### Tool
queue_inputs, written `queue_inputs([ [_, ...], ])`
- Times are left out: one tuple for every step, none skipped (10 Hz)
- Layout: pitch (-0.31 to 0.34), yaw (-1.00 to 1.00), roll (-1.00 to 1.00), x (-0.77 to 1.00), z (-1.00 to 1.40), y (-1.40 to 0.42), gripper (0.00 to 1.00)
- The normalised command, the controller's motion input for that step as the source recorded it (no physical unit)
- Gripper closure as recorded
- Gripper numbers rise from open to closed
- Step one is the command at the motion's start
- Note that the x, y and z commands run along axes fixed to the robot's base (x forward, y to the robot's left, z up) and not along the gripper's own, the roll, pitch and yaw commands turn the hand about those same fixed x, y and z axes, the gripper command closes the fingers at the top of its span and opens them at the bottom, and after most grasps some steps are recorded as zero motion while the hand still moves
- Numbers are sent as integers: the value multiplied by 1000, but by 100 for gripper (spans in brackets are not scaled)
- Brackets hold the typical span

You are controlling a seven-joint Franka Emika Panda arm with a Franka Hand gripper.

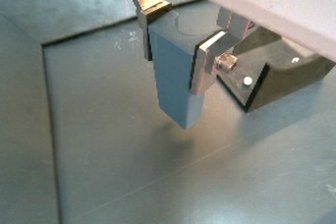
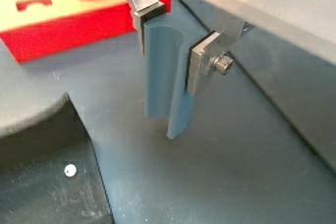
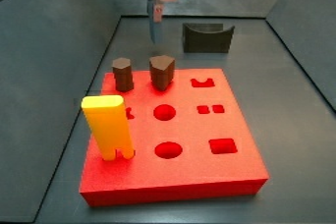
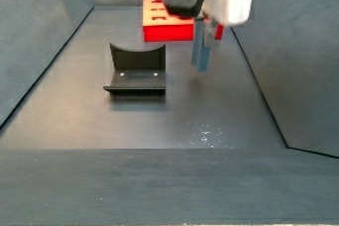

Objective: Pick up the arch object. Move up. Move to above the board. Insert the arch object.
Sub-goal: Move up, then move to above the board.

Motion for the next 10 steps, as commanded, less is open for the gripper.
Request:
queue_inputs([
  [40,-29,6,-52,547,-18,100],
  [42,-22,5,-24,272,-10,100],
  [-94,10,-20,193,1000,18,100],
  [-76,12,-23,208,1000,20,100],
  [10,10,-30,187,1000,19,100],
  [50,9,-33,176,1000,18,100],
  [66,8,-35,171,1000,17,100],
  [86,7,-38,157,1000,15,100],
  [95,5,-40,137,1000,13,100],
  [94,4,-41,126,1000,11,100],
])
